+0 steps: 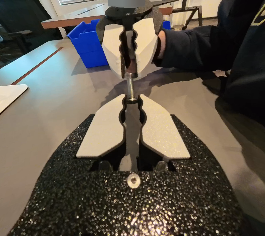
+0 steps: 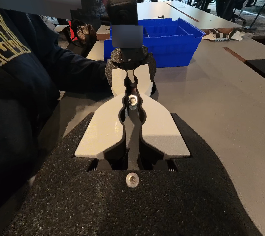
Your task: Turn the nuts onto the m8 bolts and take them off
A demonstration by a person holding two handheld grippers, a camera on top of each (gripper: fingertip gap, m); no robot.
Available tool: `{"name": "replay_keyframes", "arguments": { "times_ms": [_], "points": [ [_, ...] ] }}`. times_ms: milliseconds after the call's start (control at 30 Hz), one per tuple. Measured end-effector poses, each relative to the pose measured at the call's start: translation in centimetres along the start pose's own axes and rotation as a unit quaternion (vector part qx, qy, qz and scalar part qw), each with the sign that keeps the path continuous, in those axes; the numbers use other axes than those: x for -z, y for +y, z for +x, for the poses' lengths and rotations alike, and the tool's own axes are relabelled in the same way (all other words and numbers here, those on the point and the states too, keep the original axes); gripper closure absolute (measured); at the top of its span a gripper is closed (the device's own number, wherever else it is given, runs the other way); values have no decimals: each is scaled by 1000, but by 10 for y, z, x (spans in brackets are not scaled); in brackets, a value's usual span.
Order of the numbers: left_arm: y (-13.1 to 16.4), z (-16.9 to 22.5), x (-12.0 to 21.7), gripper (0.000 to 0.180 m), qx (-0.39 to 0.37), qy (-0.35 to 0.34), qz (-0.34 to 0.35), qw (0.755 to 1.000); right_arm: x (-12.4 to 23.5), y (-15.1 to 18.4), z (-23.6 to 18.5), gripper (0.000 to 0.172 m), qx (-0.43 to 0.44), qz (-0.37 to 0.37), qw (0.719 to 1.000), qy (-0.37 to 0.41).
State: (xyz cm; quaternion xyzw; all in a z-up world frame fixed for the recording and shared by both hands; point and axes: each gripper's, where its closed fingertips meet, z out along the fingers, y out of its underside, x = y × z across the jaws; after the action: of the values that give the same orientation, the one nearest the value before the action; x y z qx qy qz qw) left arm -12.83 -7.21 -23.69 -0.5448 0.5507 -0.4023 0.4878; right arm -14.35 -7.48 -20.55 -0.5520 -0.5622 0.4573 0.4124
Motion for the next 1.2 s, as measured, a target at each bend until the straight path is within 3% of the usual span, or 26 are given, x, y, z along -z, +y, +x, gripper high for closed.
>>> {"name": "replay_keyframes", "arguments": {
  "times_ms": [367, 767, 1200],
  "points": [
    [-3, -8, -10, 166, -12, -59, 1, 998, -8, 0, 17, 172, -26, -8, 997, 73],
    [-2, -8, -13, 166, -22, -80, -5, 997, -3, 1, 15, 172, -44, 15, 998, 43],
    [5, -7, -15, 166, -61, -97, -30, 993, 4, 5, 7, 166, 40, 5, 999, 30]
  ]
}}
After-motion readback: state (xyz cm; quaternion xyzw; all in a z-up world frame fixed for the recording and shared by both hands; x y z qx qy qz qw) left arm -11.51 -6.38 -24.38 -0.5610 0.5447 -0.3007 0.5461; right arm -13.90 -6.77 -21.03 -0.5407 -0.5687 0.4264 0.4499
